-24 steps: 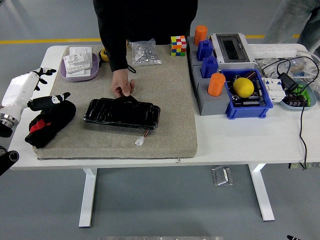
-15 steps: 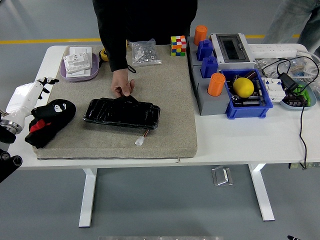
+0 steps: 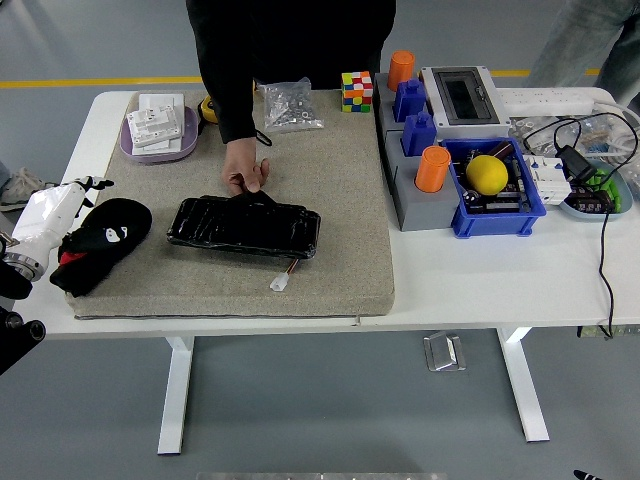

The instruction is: Pick the rag up,wipe the panel,place it on the desk

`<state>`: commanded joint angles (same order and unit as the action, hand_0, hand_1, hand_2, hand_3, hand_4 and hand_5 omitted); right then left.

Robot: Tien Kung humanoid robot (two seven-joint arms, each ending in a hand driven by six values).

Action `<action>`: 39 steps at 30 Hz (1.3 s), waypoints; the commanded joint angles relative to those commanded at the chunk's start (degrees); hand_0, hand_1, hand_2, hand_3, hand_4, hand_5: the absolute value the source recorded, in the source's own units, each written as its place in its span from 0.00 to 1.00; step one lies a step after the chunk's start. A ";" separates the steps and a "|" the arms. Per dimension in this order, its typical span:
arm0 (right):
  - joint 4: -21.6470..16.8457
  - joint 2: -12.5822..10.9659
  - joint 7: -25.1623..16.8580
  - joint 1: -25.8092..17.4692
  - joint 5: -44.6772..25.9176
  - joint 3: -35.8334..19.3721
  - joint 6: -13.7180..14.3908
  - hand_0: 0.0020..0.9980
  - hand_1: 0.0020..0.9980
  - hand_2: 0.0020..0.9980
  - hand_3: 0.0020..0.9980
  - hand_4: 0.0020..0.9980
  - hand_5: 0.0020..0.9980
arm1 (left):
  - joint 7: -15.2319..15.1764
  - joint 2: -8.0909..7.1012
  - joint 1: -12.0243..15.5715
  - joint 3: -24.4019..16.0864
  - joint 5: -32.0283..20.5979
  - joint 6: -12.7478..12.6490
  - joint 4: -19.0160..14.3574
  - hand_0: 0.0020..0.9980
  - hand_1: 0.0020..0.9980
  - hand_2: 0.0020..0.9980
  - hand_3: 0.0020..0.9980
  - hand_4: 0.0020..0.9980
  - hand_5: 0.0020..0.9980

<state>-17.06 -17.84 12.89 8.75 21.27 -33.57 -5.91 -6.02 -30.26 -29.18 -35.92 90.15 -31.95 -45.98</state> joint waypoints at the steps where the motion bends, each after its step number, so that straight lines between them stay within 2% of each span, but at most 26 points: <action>1: 0.01 -0.02 0.00 0.00 -0.04 0.04 0.00 0.79 0.70 0.72 0.65 1.00 0.56 | 0.01 0.01 0.00 0.09 -0.03 -0.01 0.07 0.42 0.59 0.80 0.80 0.91 0.53; 7: -0.02 -0.04 -0.08 -0.02 -0.13 0.33 0.00 0.79 0.70 0.72 0.65 1.00 0.55 | 0.07 0.49 0.04 0.47 -0.53 -0.08 0.54 0.42 0.58 0.80 0.80 0.90 0.53; 19: -0.24 -0.13 -0.23 -0.15 0.09 0.19 0.12 0.79 0.69 0.72 0.65 1.00 0.55 | -0.04 2.59 -0.01 1.48 -1.33 -0.68 1.55 0.41 0.56 0.80 0.79 0.89 0.50; 20: -0.24 -0.16 -0.24 -0.16 0.09 0.12 0.14 0.79 0.69 0.72 0.65 1.00 0.56 | 0.02 2.60 -0.06 1.66 -1.48 -0.62 1.64 0.40 0.48 0.79 0.69 0.81 0.41; 31: -0.27 -0.40 -0.20 -0.12 0.13 -0.10 0.09 0.79 0.70 0.72 0.66 1.00 0.56 | 0.78 2.98 -0.14 2.74 -1.82 -0.45 2.45 0.39 0.47 0.79 0.66 0.78 0.38; 32: -0.28 -0.40 -0.19 -0.11 0.15 -0.13 0.09 0.79 0.70 0.72 0.66 1.00 0.56 | 0.78 3.00 -0.15 2.80 -1.81 -0.47 2.45 0.37 0.41 0.77 0.61 0.70 0.32; 37: -0.33 -0.45 -0.20 -0.05 0.23 -0.33 0.12 0.79 0.70 0.72 0.66 1.00 0.56 | 0.86 3.15 -0.08 2.79 -1.74 -0.81 2.26 0.37 0.41 0.77 0.61 0.70 0.32; 38: -0.38 -0.44 -0.21 -0.06 0.35 -0.43 0.14 0.79 0.70 0.72 0.66 1.00 0.56 | 0.88 3.14 -0.07 2.79 -1.72 -0.89 2.19 0.36 0.34 0.72 0.58 0.65 0.30; 39: -0.42 -0.42 -0.21 -0.10 0.38 -0.52 0.14 0.79 0.70 0.72 0.66 1.00 0.56 | 0.96 3.14 -0.08 2.82 -1.68 -0.91 2.18 0.36 0.34 0.72 0.58 0.65 0.30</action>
<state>-17.47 -18.27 12.68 8.65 21.66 -34.09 -5.77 -5.06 -27.12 -29.26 -33.10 88.46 -32.86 -43.80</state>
